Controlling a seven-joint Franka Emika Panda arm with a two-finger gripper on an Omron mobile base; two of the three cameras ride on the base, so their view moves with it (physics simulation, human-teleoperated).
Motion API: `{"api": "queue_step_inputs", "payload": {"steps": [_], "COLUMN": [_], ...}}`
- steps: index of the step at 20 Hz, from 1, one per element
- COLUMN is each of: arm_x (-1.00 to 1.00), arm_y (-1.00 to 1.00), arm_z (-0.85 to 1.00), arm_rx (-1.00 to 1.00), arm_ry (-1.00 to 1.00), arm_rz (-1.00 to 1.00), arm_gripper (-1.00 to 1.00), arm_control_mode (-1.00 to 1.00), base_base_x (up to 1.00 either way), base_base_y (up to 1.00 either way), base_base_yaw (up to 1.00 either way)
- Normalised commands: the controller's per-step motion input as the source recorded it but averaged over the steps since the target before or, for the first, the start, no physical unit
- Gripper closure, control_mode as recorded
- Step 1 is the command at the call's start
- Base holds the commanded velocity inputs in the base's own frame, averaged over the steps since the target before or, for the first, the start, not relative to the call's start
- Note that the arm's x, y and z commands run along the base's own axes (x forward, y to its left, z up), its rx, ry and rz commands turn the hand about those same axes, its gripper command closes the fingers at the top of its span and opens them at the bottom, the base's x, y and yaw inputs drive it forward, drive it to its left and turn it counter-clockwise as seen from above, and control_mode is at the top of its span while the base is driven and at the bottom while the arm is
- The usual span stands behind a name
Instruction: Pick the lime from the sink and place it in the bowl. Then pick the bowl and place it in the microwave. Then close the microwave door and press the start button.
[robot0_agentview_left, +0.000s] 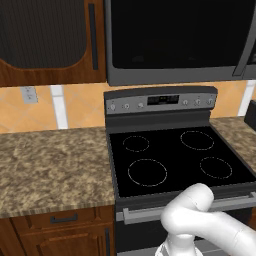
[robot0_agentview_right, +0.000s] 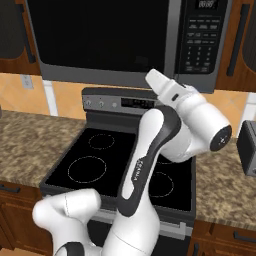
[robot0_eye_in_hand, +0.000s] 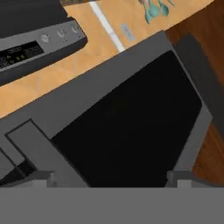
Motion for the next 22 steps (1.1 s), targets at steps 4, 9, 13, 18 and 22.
{"api": "queue_step_inputs", "payload": {"steps": [4,9,13,18,22], "arm_x": [-0.34,-0.29,0.05,0.61,0.70], "arm_y": [0.02,0.00,-0.01,-0.07,-0.25], "arm_z": [0.00,-0.15,-0.15,-0.33,-0.27], "arm_rx": [0.51,0.56,0.49,0.21,0.18], "arm_ry": [0.43,0.38,0.39,0.24,0.17], "arm_rz": [0.05,0.07,0.07,0.12,0.09], "arm_gripper": [-1.00,-1.00,-1.00,-1.00,-1.00], "arm_control_mode": [-1.00,-1.00,-1.00,-1.00,-1.00], "base_base_x": [0.00,0.00,0.00,0.00,0.00], "base_base_y": [0.00,0.00,0.00,0.00,0.00], "base_base_yaw": [0.00,0.00,0.00,0.00,0.00]}}
